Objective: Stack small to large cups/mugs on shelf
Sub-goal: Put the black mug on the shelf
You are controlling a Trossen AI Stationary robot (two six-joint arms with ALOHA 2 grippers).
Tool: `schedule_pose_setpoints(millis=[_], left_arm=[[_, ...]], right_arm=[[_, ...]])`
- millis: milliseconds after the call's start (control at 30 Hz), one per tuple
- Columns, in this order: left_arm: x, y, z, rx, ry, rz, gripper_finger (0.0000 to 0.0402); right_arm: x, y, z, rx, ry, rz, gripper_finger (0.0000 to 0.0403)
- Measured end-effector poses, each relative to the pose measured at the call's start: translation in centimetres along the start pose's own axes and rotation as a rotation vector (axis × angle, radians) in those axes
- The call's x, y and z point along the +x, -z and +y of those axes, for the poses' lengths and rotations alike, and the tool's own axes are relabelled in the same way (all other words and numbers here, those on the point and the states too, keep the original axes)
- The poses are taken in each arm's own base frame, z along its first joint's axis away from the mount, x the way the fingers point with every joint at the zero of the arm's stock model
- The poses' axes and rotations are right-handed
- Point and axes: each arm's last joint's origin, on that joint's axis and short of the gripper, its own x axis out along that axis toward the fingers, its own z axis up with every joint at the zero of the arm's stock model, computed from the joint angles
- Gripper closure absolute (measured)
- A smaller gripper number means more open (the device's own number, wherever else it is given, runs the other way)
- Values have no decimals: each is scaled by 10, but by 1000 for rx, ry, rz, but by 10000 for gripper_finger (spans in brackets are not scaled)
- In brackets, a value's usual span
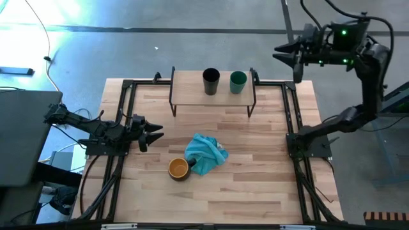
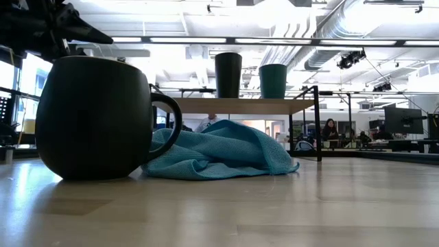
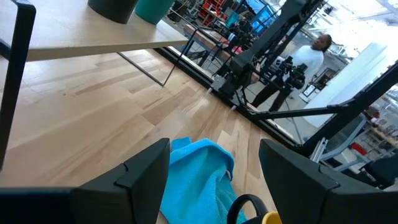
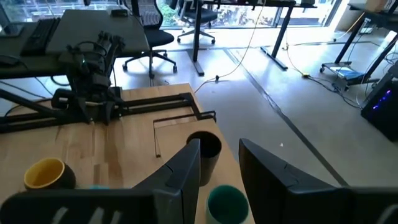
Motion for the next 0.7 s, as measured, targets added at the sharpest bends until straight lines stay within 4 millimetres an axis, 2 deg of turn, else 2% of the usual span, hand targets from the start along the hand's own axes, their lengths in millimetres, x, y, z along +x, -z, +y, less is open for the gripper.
schedule_pose_setpoints(millis=[100, 267, 500, 700], left_arm=[[0, 0, 0, -19, 0, 0, 165], [0, 0, 0, -36, 0, 0, 165], [0, 0, 0, -41, 8, 4, 165], [0, -3, -4, -85, 75, 2, 165]], right_arm=[[-4, 8, 3, 0, -4, 8, 299], [1, 30, 7, 7, -4, -14, 299], [3, 74, 17, 20, 30, -197, 299], [-2, 107, 26, 30, 56, -440, 299]])
